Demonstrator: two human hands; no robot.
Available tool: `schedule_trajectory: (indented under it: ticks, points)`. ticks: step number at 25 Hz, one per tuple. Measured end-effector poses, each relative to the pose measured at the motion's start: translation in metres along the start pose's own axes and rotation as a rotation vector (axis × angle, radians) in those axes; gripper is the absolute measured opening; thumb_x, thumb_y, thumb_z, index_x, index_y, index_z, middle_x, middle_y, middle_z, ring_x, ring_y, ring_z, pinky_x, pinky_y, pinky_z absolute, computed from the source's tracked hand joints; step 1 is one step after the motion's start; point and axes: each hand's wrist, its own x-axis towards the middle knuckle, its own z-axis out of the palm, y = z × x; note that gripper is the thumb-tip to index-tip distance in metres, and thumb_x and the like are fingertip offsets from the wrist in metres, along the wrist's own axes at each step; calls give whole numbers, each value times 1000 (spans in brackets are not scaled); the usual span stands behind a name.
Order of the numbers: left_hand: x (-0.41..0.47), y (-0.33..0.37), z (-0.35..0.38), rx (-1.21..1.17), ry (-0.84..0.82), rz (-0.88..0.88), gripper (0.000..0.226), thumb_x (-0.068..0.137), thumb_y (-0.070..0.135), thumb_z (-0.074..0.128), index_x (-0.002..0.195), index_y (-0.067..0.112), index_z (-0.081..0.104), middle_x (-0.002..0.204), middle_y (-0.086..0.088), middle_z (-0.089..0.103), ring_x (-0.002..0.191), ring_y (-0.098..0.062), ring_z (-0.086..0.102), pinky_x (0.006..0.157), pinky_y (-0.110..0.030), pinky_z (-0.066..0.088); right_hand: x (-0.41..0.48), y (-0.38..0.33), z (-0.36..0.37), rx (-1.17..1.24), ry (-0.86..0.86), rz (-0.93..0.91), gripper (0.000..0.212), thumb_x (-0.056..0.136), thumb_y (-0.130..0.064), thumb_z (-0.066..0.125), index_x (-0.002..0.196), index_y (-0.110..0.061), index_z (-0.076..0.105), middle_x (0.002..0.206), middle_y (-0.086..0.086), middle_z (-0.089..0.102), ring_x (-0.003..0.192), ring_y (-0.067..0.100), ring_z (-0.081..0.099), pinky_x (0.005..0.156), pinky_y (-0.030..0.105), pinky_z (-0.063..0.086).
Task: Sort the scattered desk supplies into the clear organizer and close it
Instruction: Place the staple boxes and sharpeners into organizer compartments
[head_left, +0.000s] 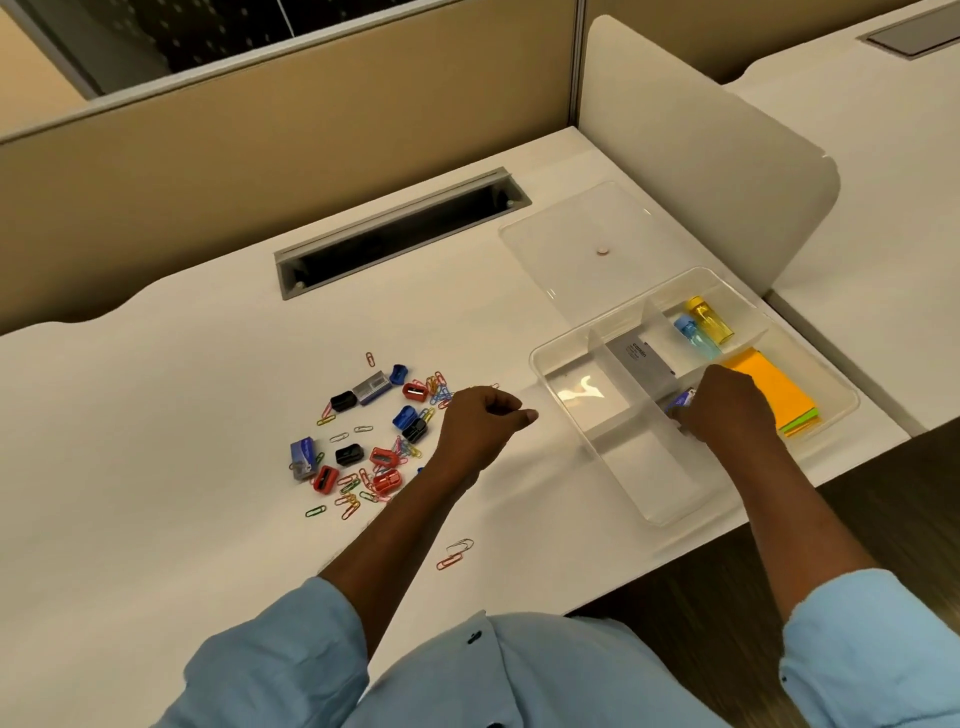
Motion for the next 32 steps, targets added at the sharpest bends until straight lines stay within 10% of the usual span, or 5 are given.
schedule_trajectory:
  ticks: [6, 10, 15, 28, 32]
  points:
    - [18, -32, -47, 132, 257, -60, 15, 81, 21, 71, 76, 8, 68, 70, -9, 67, 60, -15, 56, 64, -33, 50, -38, -85, -15, 154, 210, -371, 45, 84, -34, 67, 117, -5, 57, 111, 16, 62, 106, 33, 59, 88, 40, 49]
    - [29, -73, -108, 289, 559, -186, 18, 85, 13, 62, 100, 4, 67, 103, -13, 69, 92, -25, 63, 80, -34, 48, -63, -174, 27, 163, -57, -719, 37, 86, -33, 64, 113, -9, 58, 110, 12, 61, 106, 29, 56, 89, 40, 47]
    - [33, -124, -165, 470, 558, -378, 39, 82, 22, 66, 116, 6, 55, 122, -16, 58, 116, -33, 52, 92, -38, 42, -80, -261, 92, 35, -255, -928, 37, 91, -30, 58, 121, -9, 54, 121, 13, 58, 110, 30, 55, 88, 39, 47]
    - [40, -153, -181, 355, 506, -314, 62, 77, 19, 75, 131, 7, 48, 132, -16, 52, 123, -30, 49, 101, -36, 41, -50, -321, 152, -304, -56, -1071, 34, 87, -9, 49, 121, -13, 52, 118, 9, 59, 113, 29, 46, 93, 41, 35]
    - [42, -138, -182, 277, 536, -278, 48, 73, 24, 79, 111, 1, 62, 104, -14, 63, 98, -26, 60, 82, -32, 48, -54, -315, 151, -186, -36, -997, 38, 88, -11, 51, 126, -15, 49, 117, 10, 59, 110, 28, 50, 92, 40, 38]
